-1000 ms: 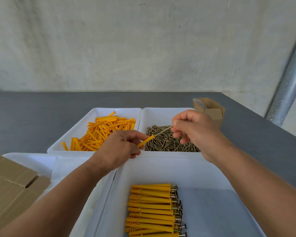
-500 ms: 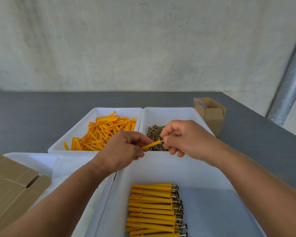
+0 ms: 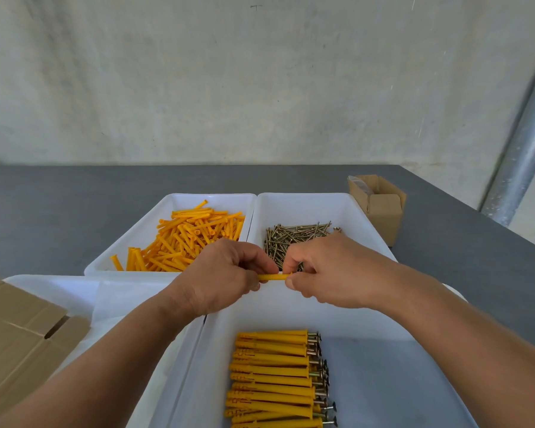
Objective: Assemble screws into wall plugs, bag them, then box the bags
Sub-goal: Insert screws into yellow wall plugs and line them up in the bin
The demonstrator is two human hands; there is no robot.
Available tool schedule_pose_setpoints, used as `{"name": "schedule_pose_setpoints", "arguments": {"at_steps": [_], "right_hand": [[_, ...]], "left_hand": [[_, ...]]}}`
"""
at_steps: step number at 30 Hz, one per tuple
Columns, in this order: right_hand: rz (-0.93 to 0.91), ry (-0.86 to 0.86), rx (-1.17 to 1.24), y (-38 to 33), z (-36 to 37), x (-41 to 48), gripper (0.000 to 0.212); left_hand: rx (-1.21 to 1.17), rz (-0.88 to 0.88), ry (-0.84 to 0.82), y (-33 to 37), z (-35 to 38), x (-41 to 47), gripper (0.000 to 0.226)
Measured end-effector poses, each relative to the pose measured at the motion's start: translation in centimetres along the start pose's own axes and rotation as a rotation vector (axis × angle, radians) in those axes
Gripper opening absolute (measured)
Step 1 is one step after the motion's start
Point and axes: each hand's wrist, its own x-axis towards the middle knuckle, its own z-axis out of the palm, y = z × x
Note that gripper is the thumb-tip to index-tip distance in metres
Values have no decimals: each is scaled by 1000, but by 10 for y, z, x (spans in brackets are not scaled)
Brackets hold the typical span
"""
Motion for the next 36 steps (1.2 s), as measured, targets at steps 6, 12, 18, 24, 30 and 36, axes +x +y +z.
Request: {"name": "schedule_pose_setpoints", "arguments": {"at_steps": [6, 12, 18, 24, 30, 36], "right_hand": [[43, -117, 5, -2, 1, -2, 7], [69, -281, -12, -5, 5, -6, 8], [80, -361, -162, -7, 16, -6, 16], [32, -335, -264, -9, 17, -7, 19], [-8, -308, -371, -10, 21, -7, 20], [-9, -305, -381, -10, 23, -6, 20]], "left_hand": [[33, 41, 50, -4, -2, 2, 32], [181, 13, 334, -20, -8, 10, 33], [469, -89, 540, -42, -16, 16, 20], [712, -224, 555, -63, -24, 21, 18], [767, -386, 405, -72, -26, 24, 50], [843, -466, 246, -73, -27, 25, 66]]}}
